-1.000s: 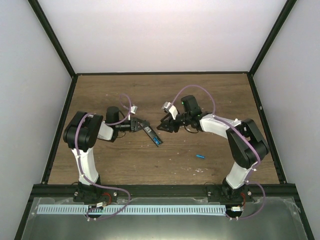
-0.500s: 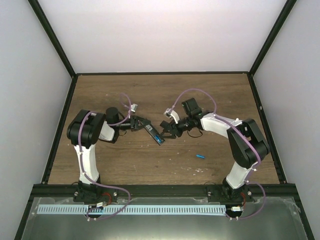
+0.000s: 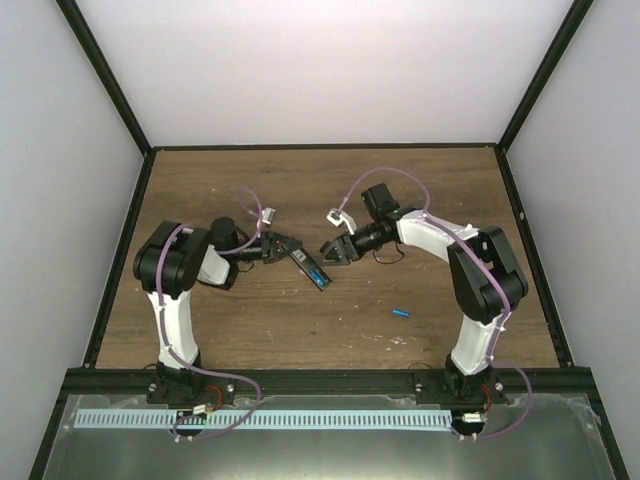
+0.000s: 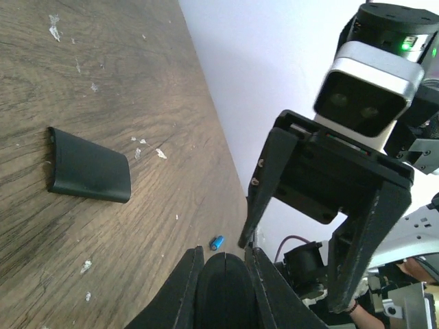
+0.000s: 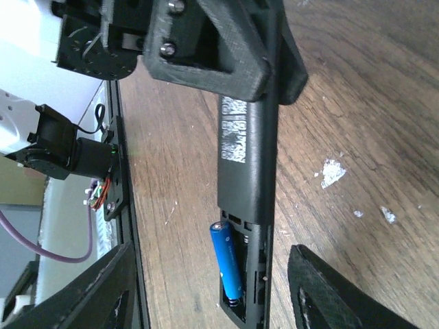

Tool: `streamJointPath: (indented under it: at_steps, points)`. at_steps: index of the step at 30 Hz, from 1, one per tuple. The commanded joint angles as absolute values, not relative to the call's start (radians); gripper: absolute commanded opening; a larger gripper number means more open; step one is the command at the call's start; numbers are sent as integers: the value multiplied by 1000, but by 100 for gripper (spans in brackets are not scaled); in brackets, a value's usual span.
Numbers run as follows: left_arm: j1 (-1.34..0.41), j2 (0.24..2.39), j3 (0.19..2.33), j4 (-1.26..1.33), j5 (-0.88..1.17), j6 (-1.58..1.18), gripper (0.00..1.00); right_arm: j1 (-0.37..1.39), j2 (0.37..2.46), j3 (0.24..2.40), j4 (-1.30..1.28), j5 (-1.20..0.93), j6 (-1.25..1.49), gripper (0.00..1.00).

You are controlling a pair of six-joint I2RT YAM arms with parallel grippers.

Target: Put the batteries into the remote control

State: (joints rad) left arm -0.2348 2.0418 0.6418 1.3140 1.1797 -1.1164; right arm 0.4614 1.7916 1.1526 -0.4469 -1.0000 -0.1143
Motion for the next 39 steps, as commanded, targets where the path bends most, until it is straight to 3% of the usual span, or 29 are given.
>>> streamJointPath:
  at_steps: [1,11,25,39]
  points:
    - [-257,1971,639,1244,1151,-1024,0,456,1836,1210,-522,-1036,-95,53]
    - [-290,1966,675,1246,1143,-1049,0,456,1870,1236,-555,-1137,-55,61]
    - [-301,1947,688,1233,1141,-1042,0,456,1893,1249,-599,-1118,-80,63]
    - [-305,1928,701,1185,1129,-1005,0,462,1914,1268,-601,-1136,-62,48]
